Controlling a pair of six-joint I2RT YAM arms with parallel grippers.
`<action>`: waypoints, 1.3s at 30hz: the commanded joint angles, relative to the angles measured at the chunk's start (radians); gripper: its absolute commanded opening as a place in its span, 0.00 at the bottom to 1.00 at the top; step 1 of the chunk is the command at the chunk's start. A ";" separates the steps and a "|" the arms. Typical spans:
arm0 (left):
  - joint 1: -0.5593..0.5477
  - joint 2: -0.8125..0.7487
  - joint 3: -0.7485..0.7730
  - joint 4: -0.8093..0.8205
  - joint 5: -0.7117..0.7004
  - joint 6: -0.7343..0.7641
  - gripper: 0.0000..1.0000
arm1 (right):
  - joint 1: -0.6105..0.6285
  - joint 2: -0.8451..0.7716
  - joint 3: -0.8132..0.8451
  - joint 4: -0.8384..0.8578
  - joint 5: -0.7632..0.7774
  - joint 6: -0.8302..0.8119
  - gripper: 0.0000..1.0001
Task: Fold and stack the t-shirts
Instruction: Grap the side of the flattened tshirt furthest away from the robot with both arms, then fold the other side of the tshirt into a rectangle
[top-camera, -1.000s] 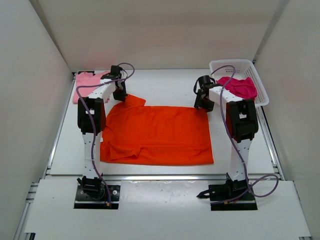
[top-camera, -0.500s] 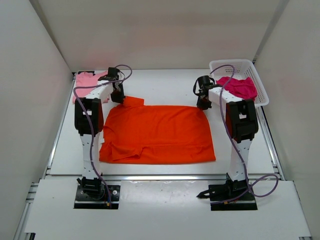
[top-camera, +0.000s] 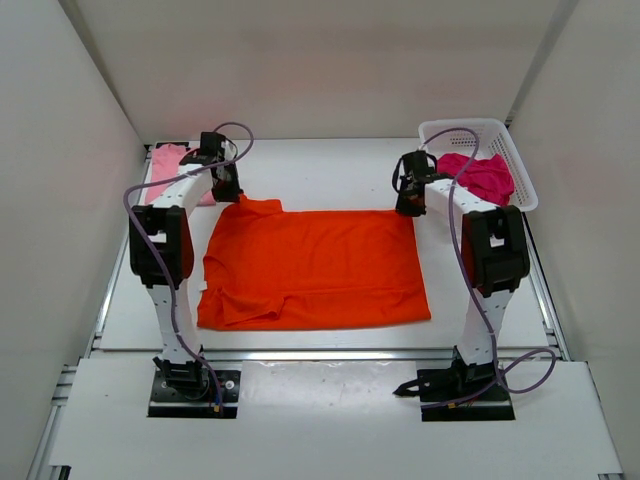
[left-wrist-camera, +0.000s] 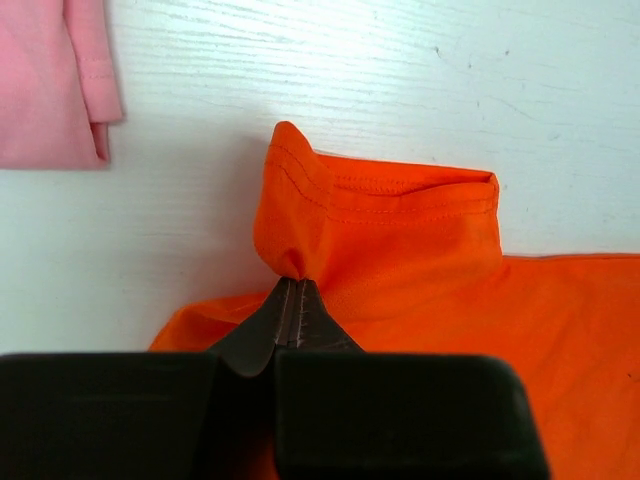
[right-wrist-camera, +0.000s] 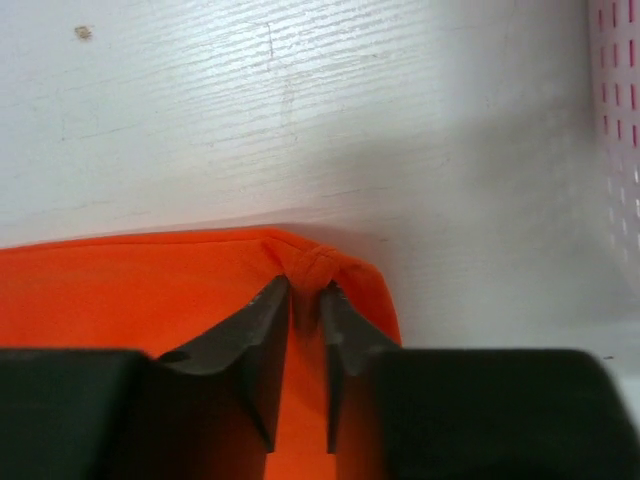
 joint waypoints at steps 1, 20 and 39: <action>-0.010 -0.081 -0.035 0.023 0.015 0.001 0.00 | -0.011 -0.059 -0.014 0.057 -0.011 -0.006 0.19; -0.025 -0.188 -0.167 0.037 0.022 0.007 0.00 | -0.034 -0.152 -0.143 0.173 -0.019 -0.015 0.14; -0.050 -0.489 -0.505 0.083 -0.047 -0.048 0.00 | -0.057 -0.422 -0.466 0.305 -0.160 -0.046 0.00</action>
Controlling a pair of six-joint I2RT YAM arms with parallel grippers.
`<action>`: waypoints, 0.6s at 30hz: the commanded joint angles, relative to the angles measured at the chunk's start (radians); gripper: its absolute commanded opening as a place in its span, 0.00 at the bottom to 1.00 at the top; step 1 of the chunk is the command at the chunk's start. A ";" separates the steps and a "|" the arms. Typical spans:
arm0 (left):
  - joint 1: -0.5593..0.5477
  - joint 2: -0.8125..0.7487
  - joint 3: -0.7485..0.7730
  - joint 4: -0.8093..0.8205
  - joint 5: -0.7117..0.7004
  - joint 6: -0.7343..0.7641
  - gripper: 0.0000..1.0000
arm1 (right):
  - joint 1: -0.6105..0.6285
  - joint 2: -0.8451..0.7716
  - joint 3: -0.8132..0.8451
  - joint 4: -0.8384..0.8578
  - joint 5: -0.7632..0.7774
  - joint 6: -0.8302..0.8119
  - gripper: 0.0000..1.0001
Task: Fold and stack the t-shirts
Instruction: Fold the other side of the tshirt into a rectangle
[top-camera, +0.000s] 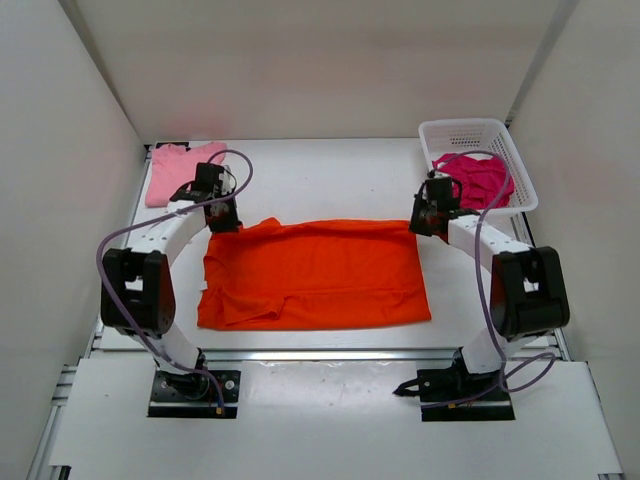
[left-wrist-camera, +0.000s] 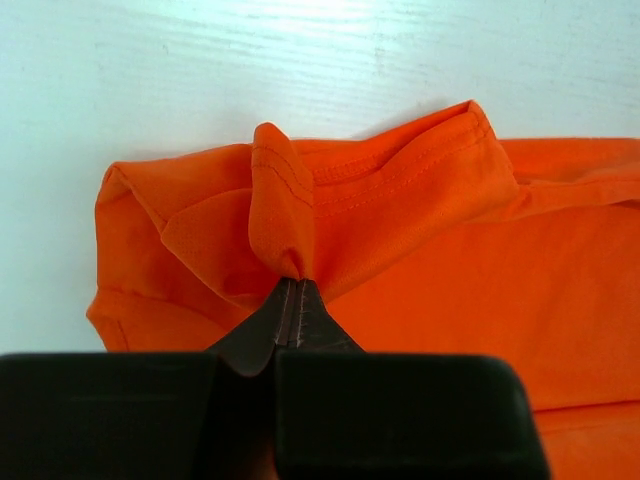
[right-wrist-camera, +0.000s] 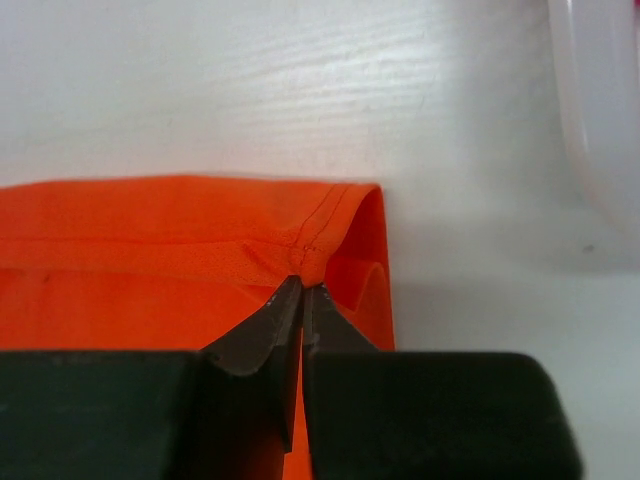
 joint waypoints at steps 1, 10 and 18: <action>0.010 -0.097 -0.045 0.005 -0.020 -0.017 0.00 | -0.020 -0.114 -0.072 0.059 -0.088 -0.009 0.00; 0.027 -0.268 -0.190 -0.001 -0.012 -0.014 0.00 | -0.028 -0.249 -0.173 0.004 -0.122 -0.026 0.00; 0.004 -0.447 -0.320 -0.021 -0.009 -0.025 0.00 | -0.006 -0.363 -0.277 -0.011 -0.148 -0.021 0.00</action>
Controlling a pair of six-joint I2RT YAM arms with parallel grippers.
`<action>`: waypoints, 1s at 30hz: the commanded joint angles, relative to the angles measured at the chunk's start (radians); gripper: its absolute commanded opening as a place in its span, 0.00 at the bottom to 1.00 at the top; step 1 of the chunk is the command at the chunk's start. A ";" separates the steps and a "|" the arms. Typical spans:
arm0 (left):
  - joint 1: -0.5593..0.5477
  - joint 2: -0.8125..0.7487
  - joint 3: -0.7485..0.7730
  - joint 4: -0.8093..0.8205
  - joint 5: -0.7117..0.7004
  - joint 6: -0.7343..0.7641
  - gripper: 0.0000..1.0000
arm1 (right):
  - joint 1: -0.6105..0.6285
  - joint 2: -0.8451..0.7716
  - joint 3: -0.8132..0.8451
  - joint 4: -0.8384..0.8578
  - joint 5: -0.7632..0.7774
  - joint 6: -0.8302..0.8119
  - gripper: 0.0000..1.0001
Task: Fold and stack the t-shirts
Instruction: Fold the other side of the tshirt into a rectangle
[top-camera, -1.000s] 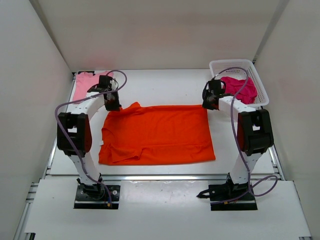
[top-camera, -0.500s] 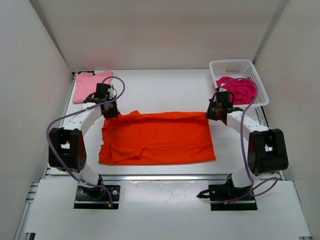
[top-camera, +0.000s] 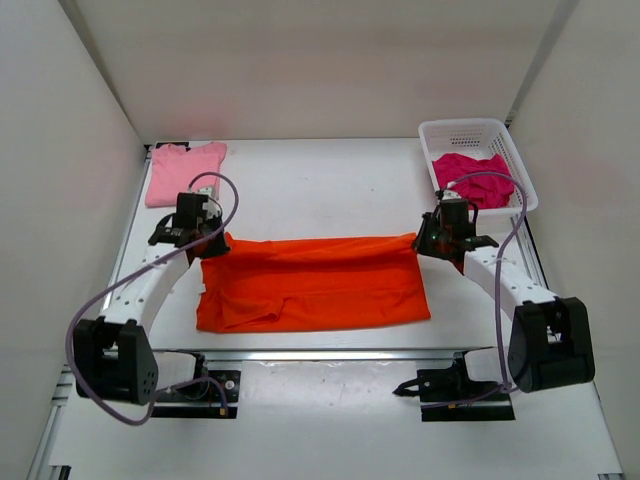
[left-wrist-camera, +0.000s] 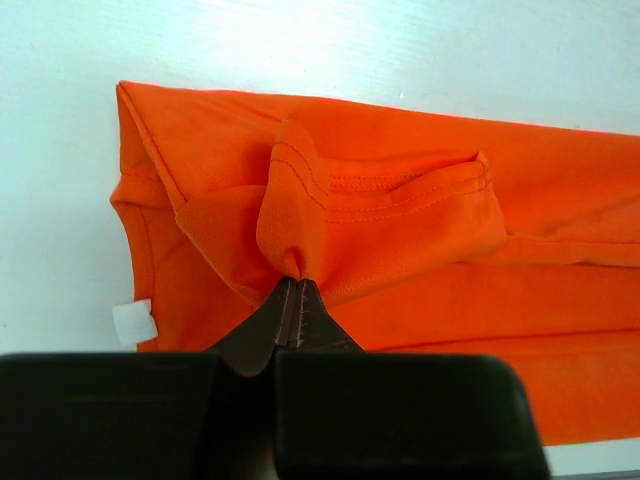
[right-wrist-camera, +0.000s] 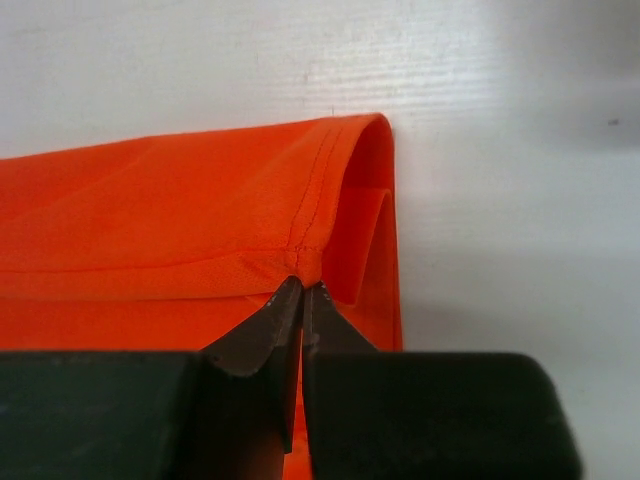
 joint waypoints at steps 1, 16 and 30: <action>-0.006 -0.081 -0.068 0.001 0.010 -0.005 0.00 | 0.019 -0.065 -0.049 -0.009 -0.011 -0.003 0.00; 0.006 -0.245 -0.173 -0.071 0.010 0.025 0.00 | 0.055 -0.130 -0.131 -0.050 -0.014 0.009 0.00; 0.009 -0.360 -0.181 -0.122 0.065 0.014 0.00 | 0.052 -0.114 -0.134 -0.061 -0.036 0.009 0.00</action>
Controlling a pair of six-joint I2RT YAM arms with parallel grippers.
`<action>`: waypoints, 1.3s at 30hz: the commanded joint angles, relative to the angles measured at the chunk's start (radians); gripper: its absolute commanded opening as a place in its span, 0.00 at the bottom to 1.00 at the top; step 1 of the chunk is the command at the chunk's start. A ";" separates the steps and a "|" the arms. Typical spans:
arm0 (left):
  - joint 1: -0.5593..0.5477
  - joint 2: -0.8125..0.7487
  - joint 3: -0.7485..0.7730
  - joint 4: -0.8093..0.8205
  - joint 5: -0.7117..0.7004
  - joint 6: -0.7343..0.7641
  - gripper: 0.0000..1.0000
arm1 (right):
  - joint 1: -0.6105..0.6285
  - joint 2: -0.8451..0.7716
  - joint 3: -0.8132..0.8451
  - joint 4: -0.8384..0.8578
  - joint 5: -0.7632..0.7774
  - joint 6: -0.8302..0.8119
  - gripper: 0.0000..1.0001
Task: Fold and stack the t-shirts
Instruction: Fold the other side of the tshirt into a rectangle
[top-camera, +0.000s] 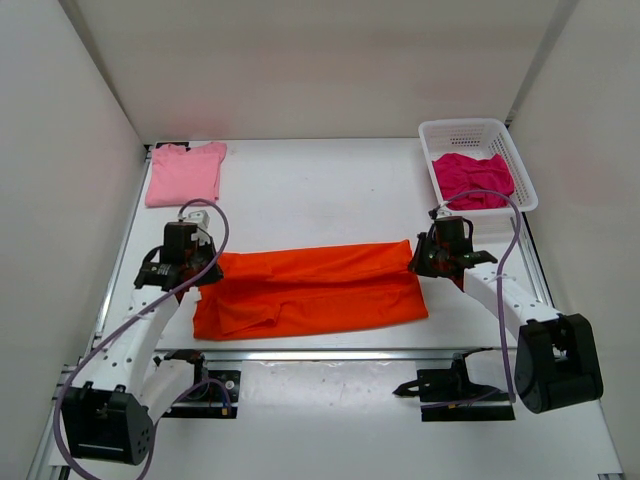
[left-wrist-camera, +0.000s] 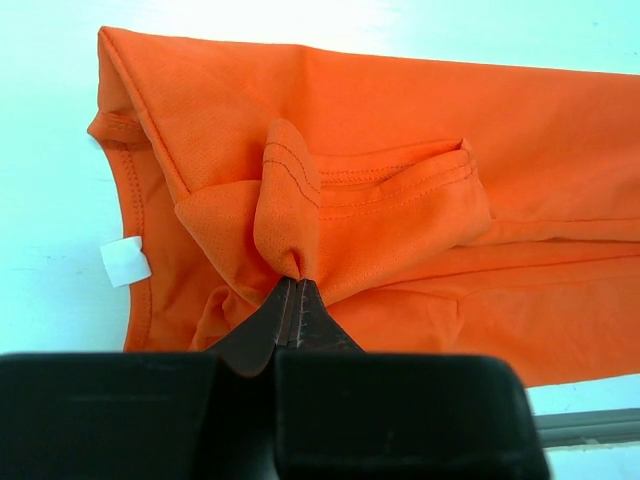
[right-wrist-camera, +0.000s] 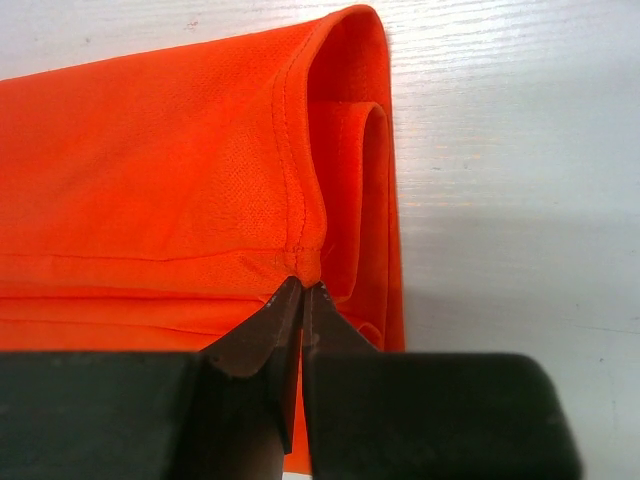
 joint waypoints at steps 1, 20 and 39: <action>-0.010 -0.052 0.022 -0.042 0.020 -0.004 0.00 | -0.003 0.006 0.001 0.012 -0.012 0.002 0.00; -0.051 -0.176 0.021 -0.089 -0.059 -0.050 0.27 | -0.017 -0.008 0.014 -0.055 -0.075 -0.021 0.00; -0.052 -0.169 -0.021 0.007 0.030 -0.153 0.38 | 0.001 -0.008 0.138 -0.090 0.019 -0.077 0.23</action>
